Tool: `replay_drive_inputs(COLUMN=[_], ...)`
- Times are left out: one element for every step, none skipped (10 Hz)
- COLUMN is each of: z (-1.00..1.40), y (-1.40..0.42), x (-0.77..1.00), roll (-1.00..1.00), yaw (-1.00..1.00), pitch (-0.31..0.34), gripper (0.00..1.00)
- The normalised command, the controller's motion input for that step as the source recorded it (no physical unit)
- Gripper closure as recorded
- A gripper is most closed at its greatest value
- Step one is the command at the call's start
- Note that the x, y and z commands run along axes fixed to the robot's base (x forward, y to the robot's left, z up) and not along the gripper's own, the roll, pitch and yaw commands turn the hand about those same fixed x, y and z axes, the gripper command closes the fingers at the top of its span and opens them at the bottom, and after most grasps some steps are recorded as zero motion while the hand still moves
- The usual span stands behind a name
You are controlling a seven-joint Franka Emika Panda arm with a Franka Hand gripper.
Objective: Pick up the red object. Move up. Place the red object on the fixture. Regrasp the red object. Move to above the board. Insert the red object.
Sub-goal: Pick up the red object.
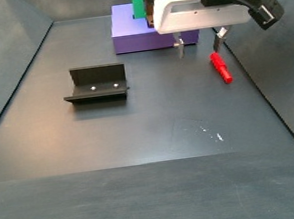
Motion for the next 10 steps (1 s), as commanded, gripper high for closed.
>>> replay_drive_inputs(z=[0.00, 0.00, -0.17, -0.20, -0.20, -0.21, -0.23, -0.29, -0.24, -0.19], y=[0.00, 0.00, 0.00, 0.00, 0.00, 0.00, 0.00, 0.00, 0.00, 0.00], x=[-0.32, -0.33, -0.29, -0.28, -0.25, -0.16, -0.07, 0.00, 0.00, 0.00], roll=[0.00, 0.00, 0.00, 0.00, 0.00, -0.01, -0.04, -0.09, -0.09, -0.07], yaw=[-0.06, -0.04, 0.00, 0.00, 0.00, 0.00, 0.00, 0.00, 0.00, 0.00], pitch=[-0.030, -0.060, -0.101, -0.107, -0.114, -0.109, -0.119, -0.144, -0.133, -0.109], gripper=[0.00, 0.00, 0.00, 0.00, 0.00, 0.00, 0.00, 0.00, 0.00, 0.00])
